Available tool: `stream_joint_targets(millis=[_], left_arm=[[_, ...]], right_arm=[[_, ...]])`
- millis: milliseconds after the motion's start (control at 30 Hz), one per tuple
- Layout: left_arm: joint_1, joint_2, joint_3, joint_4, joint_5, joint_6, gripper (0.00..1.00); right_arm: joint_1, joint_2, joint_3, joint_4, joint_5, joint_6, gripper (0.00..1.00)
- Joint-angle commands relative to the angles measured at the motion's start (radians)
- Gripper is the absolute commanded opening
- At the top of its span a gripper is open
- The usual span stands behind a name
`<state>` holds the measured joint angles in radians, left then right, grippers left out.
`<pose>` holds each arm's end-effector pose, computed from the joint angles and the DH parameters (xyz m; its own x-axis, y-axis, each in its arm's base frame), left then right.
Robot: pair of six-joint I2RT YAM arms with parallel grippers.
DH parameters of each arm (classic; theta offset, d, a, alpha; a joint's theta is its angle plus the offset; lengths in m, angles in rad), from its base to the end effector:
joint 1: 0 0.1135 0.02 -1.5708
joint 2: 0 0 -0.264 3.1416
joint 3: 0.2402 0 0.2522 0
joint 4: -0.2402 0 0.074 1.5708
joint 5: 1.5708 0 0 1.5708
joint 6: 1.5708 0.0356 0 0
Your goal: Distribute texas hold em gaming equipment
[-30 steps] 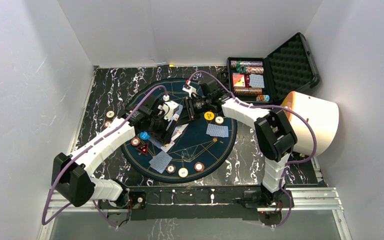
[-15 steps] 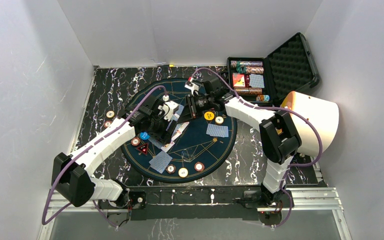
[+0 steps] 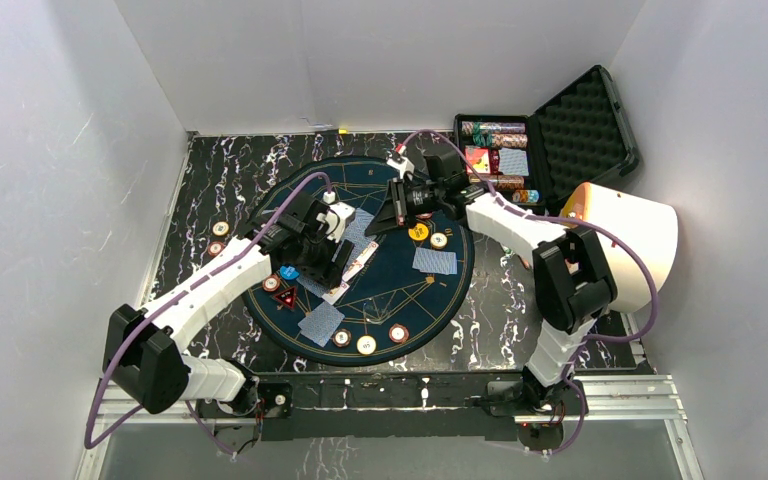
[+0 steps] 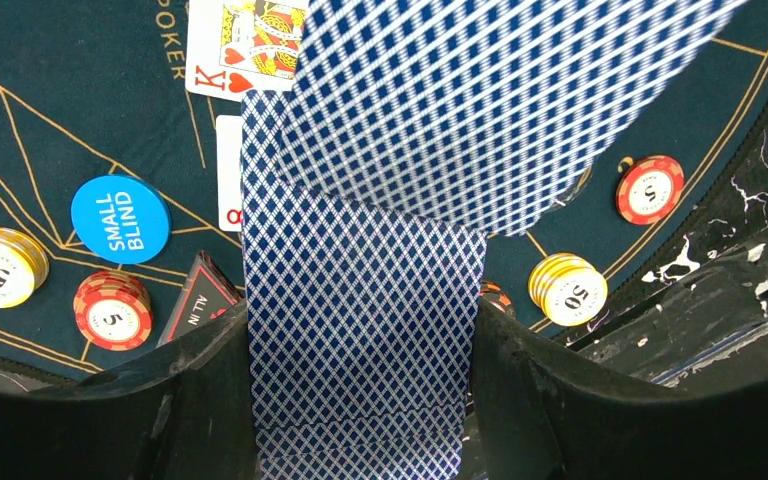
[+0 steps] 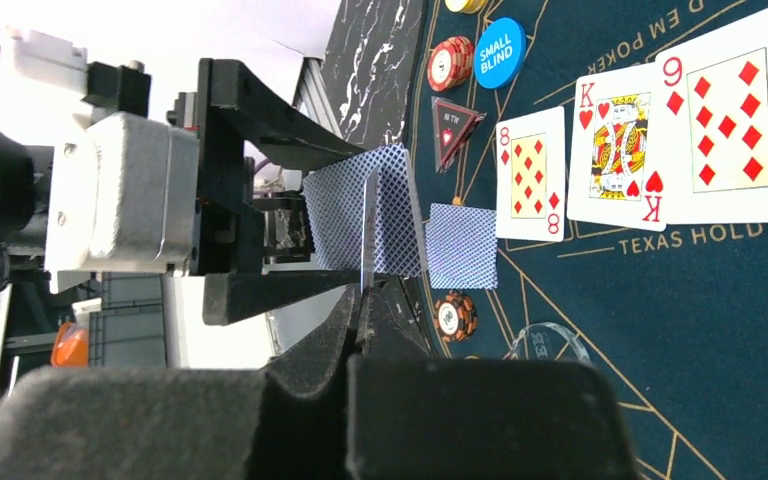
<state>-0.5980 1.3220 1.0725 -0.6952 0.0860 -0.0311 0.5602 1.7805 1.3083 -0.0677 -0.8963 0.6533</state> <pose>0.2225 -0.1553 0.2783 -0.6881 0.4313 -0.5835 0.5814 0.8089 -0.0878 0.3266 0.2377 0.2643 -0.8924 -0.1117 -0.4371 -0.4495 0.3035 0.8402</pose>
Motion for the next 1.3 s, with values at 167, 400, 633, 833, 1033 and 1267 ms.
stream_joint_targets(millis=[167, 400, 633, 833, 1033, 1267], left_arm=[[-0.002, -0.054, -0.024, 0.041, -0.049, -0.053, 0.0], [0.045, -0.07, -0.025, 0.003, -0.092, -0.113, 0.0], [0.064, -0.083, 0.0, -0.055, -0.138, -0.145, 0.0], [0.065, -0.09, 0.02, -0.077, -0.13, -0.138, 0.0], [0.065, -0.097, 0.028, -0.086, -0.116, -0.12, 0.0], [0.065, -0.106, 0.021, -0.086, -0.094, -0.113, 0.0]], right_arm=[[-0.06, -0.115, -0.089, 0.23, -0.065, 0.184, 0.0], [-0.115, -0.205, -0.235, 0.29, 0.306, 0.346, 0.0], [-0.03, -0.137, -0.252, 0.387, 0.984, 0.532, 0.0], [0.06, 0.049, -0.172, 0.458, 1.326, 0.624, 0.0], [0.082, 0.186, -0.098, 0.513, 1.403, 0.633, 0.0], [0.102, 0.263, -0.08, 0.542, 1.428, 0.663, 0.01]])
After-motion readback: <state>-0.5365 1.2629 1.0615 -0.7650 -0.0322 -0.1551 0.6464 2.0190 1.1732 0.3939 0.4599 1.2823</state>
